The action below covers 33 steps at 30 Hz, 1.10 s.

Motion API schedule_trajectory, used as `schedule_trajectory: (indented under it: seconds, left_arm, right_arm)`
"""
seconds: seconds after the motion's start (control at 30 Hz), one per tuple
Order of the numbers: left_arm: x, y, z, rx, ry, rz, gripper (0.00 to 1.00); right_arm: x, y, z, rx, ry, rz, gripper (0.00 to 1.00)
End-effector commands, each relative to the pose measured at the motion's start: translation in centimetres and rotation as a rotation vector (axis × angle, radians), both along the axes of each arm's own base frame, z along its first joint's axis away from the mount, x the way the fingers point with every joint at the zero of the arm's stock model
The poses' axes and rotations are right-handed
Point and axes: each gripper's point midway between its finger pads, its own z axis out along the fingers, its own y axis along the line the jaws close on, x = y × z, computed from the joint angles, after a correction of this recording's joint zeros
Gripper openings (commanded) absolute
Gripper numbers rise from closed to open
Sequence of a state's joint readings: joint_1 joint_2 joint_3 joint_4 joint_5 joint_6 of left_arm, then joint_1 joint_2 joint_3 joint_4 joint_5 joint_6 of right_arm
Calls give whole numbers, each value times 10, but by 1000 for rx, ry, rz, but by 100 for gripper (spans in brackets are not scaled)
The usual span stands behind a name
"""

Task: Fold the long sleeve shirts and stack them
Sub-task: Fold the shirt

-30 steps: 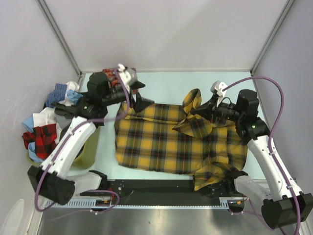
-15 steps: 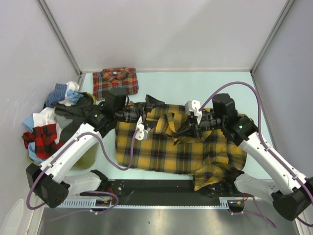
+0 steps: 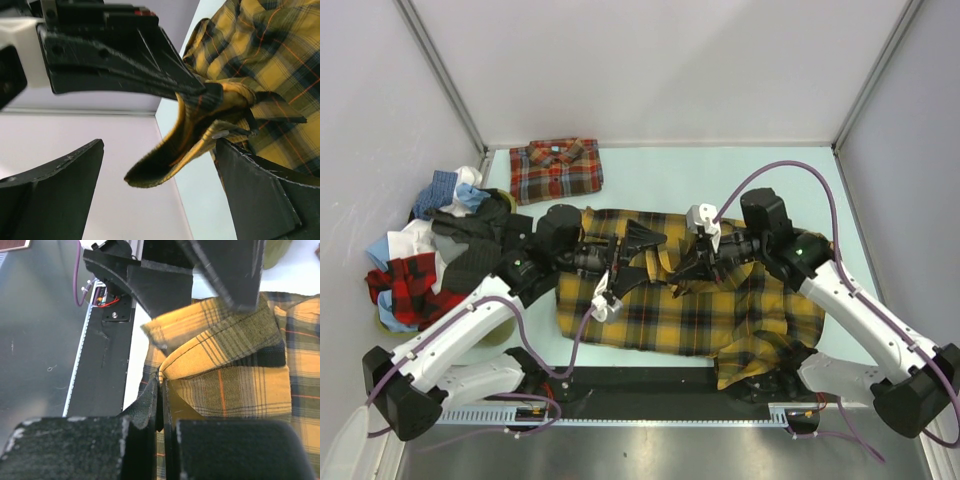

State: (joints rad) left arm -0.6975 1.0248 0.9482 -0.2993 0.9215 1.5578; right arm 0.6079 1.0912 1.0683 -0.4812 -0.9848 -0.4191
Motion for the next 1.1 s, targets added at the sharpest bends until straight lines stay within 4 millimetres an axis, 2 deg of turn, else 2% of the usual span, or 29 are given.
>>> schedule_trajectory:
  seconds: [0.0, 0.07, 0.2, 0.23, 0.37, 0.47, 0.6, 0.63, 0.67, 0.7, 0.73, 0.77, 0.8, 0.83, 0.87, 0.9, 0.93, 0.97, 1.0, 1.03, 1.07]
  left_arm:
    - [-12, -8, 9, -41, -78, -84, 99]
    - [-13, -10, 7, -37, -83, -89, 97]
    - [-13, -14, -1, 3, -108, -106, 82]
    - [-13, -13, -9, 32, -101, -106, 81]
    - [-19, -11, -23, 78, -146, -126, 80]
    - [-20, -10, -32, 120, -155, -124, 68]
    - [-19, -10, -29, 159, -97, -89, 37]
    - [-19, -10, -28, 164, -84, -80, 30]
    - [-19, -10, -20, 162, -47, -62, 11]
    - [-19, -9, -16, 160, -8, -48, 0]
    - [-19, -10, -9, 152, 30, -34, 0]
    - [-20, -11, 10, 121, 112, -5, 0]
    - [-20, -12, 20, 106, 155, 8, 0]
    - [-21, -13, 31, 86, 197, 17, 0]
    - [-24, -15, 55, 46, 273, 26, 0]
    - [-25, -17, 63, 38, 313, 27, 0]
    - [-27, -20, 71, 27, 342, 26, 0]
    - [-34, -24, 90, 4, 394, 25, 0]
    - [-32, -31, 90, 12, 429, 43, 0]
    - [-40, -38, 95, 14, 456, 31, 0]
    - [-43, -41, 108, 1, 506, 42, 0]
  right_arm:
    - [-4, 11, 24, 51, -51, 50, 0]
    - [-6, 14, 24, 49, -52, 64, 0]
    - [-10, 19, 26, 39, -89, 95, 0]
    - [-12, 19, 27, 30, -104, 105, 0]
    - [-13, 21, 27, 20, -93, 116, 0]
    - [-13, 21, 29, 21, -105, 118, 0]
    - [-13, 17, 29, 4, -110, 99, 0]
    - [-8, 16, 30, -2, -117, 69, 7]
    - [0, 10, 33, -3, -100, 15, 16]
    - [13, 4, 37, -4, -96, -61, 27]
    - [23, -3, 41, 1, -75, -119, 45]
    - [36, -14, 47, 15, -57, -188, 53]
    - [60, -39, 56, 49, -11, -322, 59]
    - [75, -56, 59, 61, 8, -401, 66]
    - [87, -72, 64, 79, 10, -468, 69]
    - [109, -106, 63, 96, 35, -603, 71]
    - [120, -122, 63, 107, 40, -661, 72]
    - [132, -136, 65, 123, 33, -709, 71]
    - [148, -170, 65, 144, 37, -806, 68]
    - [160, -182, 55, 163, 118, -839, 66]
    - [171, -197, 55, 183, 116, -866, 64]
